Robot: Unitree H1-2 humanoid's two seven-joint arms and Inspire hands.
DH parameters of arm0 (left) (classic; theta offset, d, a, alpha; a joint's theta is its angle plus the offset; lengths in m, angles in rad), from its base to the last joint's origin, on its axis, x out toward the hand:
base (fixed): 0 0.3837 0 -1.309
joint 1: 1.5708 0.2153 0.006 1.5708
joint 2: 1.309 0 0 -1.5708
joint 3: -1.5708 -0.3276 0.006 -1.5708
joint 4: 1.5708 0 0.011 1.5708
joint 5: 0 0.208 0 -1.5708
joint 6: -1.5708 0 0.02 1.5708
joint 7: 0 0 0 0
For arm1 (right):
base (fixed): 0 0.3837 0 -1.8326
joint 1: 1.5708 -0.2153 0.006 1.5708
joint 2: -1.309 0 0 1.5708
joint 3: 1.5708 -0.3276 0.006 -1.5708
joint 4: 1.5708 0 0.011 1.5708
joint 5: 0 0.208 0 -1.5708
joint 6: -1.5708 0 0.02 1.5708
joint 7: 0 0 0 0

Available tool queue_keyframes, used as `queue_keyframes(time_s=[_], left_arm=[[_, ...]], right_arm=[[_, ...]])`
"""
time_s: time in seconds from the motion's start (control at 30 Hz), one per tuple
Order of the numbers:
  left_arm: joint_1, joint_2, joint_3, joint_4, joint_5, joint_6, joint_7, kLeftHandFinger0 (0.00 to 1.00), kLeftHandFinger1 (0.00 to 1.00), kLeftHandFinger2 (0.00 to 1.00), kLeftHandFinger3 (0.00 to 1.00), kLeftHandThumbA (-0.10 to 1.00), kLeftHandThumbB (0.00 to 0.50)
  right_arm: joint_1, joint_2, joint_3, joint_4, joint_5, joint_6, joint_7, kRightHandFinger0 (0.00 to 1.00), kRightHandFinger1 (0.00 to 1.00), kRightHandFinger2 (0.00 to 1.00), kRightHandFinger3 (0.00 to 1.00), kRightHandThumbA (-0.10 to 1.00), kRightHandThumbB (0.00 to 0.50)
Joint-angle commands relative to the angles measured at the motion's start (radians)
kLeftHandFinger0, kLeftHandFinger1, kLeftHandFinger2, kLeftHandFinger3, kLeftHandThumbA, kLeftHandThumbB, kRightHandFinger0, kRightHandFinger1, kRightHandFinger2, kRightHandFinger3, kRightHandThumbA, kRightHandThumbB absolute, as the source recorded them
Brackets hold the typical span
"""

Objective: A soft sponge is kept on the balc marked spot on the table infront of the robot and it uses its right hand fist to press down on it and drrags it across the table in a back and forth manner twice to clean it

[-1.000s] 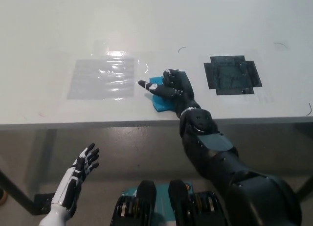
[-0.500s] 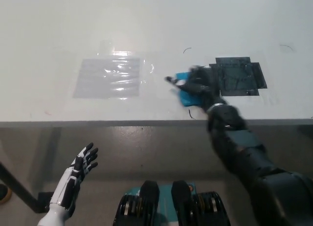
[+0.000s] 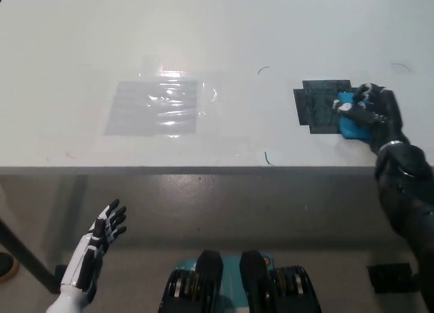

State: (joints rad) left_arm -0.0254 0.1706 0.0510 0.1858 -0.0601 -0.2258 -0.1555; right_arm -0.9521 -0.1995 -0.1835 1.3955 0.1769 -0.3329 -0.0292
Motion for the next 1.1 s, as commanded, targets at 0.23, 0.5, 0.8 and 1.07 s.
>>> queue_keyframes(time_s=[0.23, 0.5, 0.8, 1.07], left_arm=[[-0.011, 0.011, 0.01, -0.007, -0.003, -0.031, 0.005, 1.0, 1.0, 1.0, 1.0, 1.0, 0.5], [-0.017, 0.011, 0.014, -0.002, -0.013, -0.035, -0.002, 1.0, 1.0, 1.0, 1.0, 1.0, 0.5], [-0.016, 0.012, 0.011, -0.001, -0.002, -0.032, 0.001, 1.0, 1.0, 1.0, 1.0, 1.0, 0.5], [-0.011, 0.012, 0.011, -0.003, -0.006, -0.036, -0.001, 1.0, 1.0, 1.0, 1.0, 1.0, 0.5]], right_arm=[[0.092, -0.064, -0.068, 0.044, 0.045, 0.078, -0.02, 0.0, 0.0, 0.3, 0.41, 1.0, 0.241], [0.065, -0.034, -0.062, 0.039, 0.032, 0.054, -0.043, 0.0, 0.0, 0.25, 0.39, 1.0, 0.265], [0.002, 0.089, -0.045, 0.032, 0.03, 0.06, -0.012, 0.0, 0.0, 0.0, 0.0, 1.0, 0.245], [-0.018, 0.188, -0.031, 0.033, 0.021, 0.04, -0.009, 0.0, 0.0, 0.0, 0.0, 1.0, 0.208]])
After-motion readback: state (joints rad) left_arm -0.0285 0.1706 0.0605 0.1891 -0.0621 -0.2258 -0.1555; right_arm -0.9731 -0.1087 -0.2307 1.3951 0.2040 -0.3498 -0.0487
